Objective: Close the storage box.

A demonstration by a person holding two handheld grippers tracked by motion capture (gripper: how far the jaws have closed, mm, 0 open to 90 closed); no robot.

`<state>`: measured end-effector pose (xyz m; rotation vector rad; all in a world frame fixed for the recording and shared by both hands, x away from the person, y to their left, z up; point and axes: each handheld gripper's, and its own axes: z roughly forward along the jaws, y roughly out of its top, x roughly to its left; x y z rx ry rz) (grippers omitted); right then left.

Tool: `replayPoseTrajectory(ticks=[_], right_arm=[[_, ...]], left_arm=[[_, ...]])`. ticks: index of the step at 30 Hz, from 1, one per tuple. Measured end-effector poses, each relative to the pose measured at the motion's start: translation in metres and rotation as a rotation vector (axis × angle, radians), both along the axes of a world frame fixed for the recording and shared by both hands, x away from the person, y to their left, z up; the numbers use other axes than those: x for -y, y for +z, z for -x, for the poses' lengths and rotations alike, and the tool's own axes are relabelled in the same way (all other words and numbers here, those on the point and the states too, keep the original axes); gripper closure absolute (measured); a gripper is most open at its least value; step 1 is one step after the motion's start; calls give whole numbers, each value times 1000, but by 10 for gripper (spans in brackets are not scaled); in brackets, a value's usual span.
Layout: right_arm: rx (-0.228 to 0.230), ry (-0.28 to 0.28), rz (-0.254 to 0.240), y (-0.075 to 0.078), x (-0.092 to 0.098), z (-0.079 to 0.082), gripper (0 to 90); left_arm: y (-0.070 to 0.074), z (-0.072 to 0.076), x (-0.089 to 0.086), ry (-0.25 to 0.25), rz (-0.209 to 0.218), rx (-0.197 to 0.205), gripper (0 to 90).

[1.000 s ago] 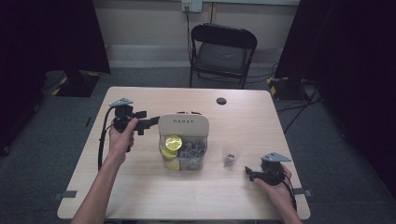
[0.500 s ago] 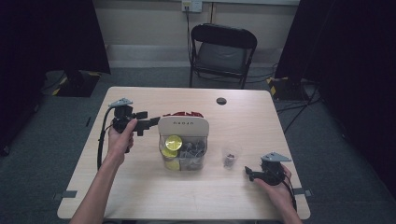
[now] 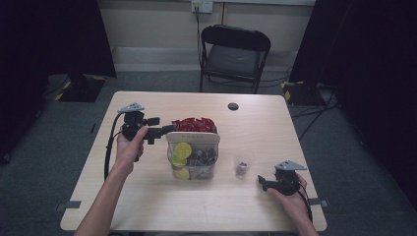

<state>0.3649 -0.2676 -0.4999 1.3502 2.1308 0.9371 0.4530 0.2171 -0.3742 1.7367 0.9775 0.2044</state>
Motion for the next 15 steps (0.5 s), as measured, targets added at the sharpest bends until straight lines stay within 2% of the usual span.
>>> replayPoseTrajectory(ticks=[15], right_arm=[[-1, 0, 0, 0, 0, 0, 190]], left_arm=[[-4, 11, 2, -16, -31, -11, 194]])
